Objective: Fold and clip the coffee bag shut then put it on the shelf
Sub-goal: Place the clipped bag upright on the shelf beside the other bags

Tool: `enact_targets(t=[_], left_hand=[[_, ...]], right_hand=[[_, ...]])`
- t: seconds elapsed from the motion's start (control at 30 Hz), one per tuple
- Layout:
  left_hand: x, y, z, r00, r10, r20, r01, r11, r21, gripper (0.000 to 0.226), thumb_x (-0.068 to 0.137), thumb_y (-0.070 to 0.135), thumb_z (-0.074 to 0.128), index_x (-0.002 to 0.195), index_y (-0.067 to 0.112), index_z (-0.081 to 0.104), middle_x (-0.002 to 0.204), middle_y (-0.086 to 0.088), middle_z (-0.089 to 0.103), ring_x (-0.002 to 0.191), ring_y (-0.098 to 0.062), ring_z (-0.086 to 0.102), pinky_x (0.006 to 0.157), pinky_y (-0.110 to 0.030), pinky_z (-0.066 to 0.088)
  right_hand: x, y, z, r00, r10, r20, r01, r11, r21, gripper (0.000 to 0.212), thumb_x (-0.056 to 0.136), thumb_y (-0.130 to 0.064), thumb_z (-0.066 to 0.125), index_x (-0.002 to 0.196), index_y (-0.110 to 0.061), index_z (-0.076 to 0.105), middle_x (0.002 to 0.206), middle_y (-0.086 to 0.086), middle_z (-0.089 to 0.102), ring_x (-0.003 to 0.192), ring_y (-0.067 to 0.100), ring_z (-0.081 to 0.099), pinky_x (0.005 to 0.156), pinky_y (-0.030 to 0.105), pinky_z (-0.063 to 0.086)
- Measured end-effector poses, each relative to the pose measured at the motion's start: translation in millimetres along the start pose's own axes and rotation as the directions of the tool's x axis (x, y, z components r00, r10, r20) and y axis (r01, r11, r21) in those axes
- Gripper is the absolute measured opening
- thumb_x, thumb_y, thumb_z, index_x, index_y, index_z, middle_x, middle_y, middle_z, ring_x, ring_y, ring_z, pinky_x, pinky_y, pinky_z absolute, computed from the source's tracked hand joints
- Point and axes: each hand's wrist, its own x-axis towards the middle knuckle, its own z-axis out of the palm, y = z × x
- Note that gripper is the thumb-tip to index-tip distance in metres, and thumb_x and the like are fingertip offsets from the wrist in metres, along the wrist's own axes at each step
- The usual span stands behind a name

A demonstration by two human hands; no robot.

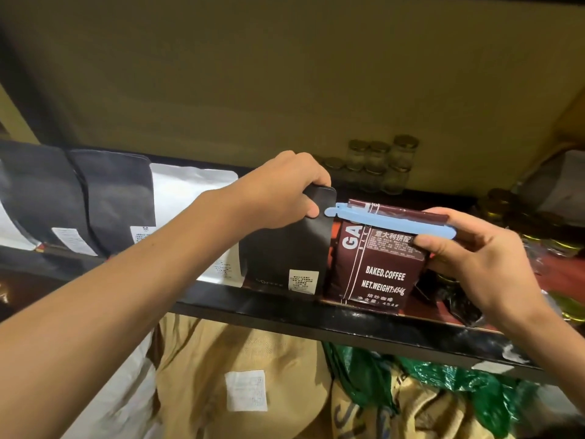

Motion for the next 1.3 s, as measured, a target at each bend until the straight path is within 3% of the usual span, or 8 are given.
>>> enact_targets(t=[0.37,0.5,0.63,0.73,0.87,0.97,1.1,1.3], left_hand=[[0.7,4.7,1.6,1.0,0.006,0.02,-0.006,1.0,0.012,0.013,0.09,0.005,0.058,0.091,0.013,0.068,0.092,-0.002,0.061,0.089,-0.021,0.056,0.076,-0.039,0.05],[3.5,6.3,4.6,0.999,-0.033,0.032,0.033,0.999,0.0,0.018,0.092,0.005,0.056,0.086,0.022,0.06,0.086,0.005,0.056,0.085,-0.018,0.055,0.07,-0.034,0.047],[3.5,5.8,7.7,0.999,-0.038,0.019,0.038,0.999,0.006,0.032,0.092,0.005,0.056,0.074,0.031,0.05,0.079,0.008,0.053,0.077,-0.013,0.053,0.061,-0.027,0.042],[1.4,6.1,10.3,0.999,-0.048,0.012,0.048,0.999,0.004,0.024,0.094,0.006,0.056,0.083,0.027,0.054,0.082,0.006,0.056,0.079,-0.012,0.055,0.062,-0.024,0.042],[-2.1,9.1,7.5,0.999,-0.05,0.002,0.05,0.999,0.006,0.014,0.093,0.005,0.057,0.09,0.019,0.06,0.091,-0.001,0.062,0.087,-0.019,0.059,0.068,-0.032,0.047],[-3.7,9.1,6.1,0.998,-0.057,0.006,0.057,0.998,0.034,0.011,0.093,0.004,0.056,0.096,0.013,0.062,0.092,-0.005,0.064,0.086,-0.02,0.06,0.07,-0.038,0.05],[-4.1,7.0,8.9,0.998,-0.056,0.015,0.055,0.998,0.022,0.011,0.094,0.005,0.055,0.097,0.014,0.06,0.093,-0.004,0.064,0.085,-0.016,0.059,0.065,-0.028,0.046],[-7.2,8.3,10.8,1.0,-0.027,-0.006,0.028,0.999,0.022,0.014,0.094,0.007,0.056,0.091,0.021,0.055,0.09,0.004,0.06,0.084,-0.012,0.054,0.062,-0.019,0.039]], right_hand=[[0.6,1.2,-2.6,1.0,0.009,0.01,-0.008,0.998,-0.061,0.024,0.085,-0.007,0.066,0.097,-0.029,0.069,0.087,-0.016,0.078,0.082,0.003,0.074,0.06,0.016,0.059],[-3.1,7.0,0.5,1.0,0.01,-0.011,-0.012,0.984,-0.18,0.03,0.09,-0.018,0.063,0.118,-0.029,0.061,0.094,-0.008,0.076,0.087,0.002,0.072,0.057,0.016,0.058],[-7.9,11.8,6.2,0.994,0.102,-0.028,-0.102,0.995,-0.003,0.056,0.09,-0.016,0.062,0.138,-0.039,0.044,0.097,0.0,0.071,0.086,0.005,0.072,0.054,0.016,0.057],[-12.0,18.8,13.4,0.981,0.193,0.001,-0.193,0.98,0.044,0.078,0.084,-0.012,0.068,0.145,-0.044,0.032,0.111,-0.003,0.069,0.099,0.011,0.069,0.059,0.023,0.06],[-15.8,24.9,25.7,0.975,0.221,-0.039,-0.219,0.975,0.045,0.063,0.085,-0.009,0.07,0.137,-0.03,0.042,0.113,-0.003,0.072,0.1,0.01,0.071,0.064,0.023,0.061],[-23.6,17.9,31.0,0.959,0.282,-0.013,-0.278,0.951,0.137,0.075,0.081,-0.019,0.074,0.142,-0.038,0.034,0.117,-0.007,0.067,0.098,0.012,0.069,0.067,0.025,0.059],[-47.6,24.0,52.8,0.92,0.386,0.063,-0.391,0.909,0.143,0.087,0.078,-0.027,0.076,0.147,-0.039,0.024,0.126,-0.008,0.056,0.095,0.001,0.058,0.051,0.009,0.05],[-52.3,32.4,54.5,0.932,0.36,0.037,-0.362,0.925,0.118,0.087,0.081,-0.031,0.073,0.149,-0.042,0.019,0.13,-0.013,0.054,0.1,-0.007,0.053,0.058,0.011,0.047]])
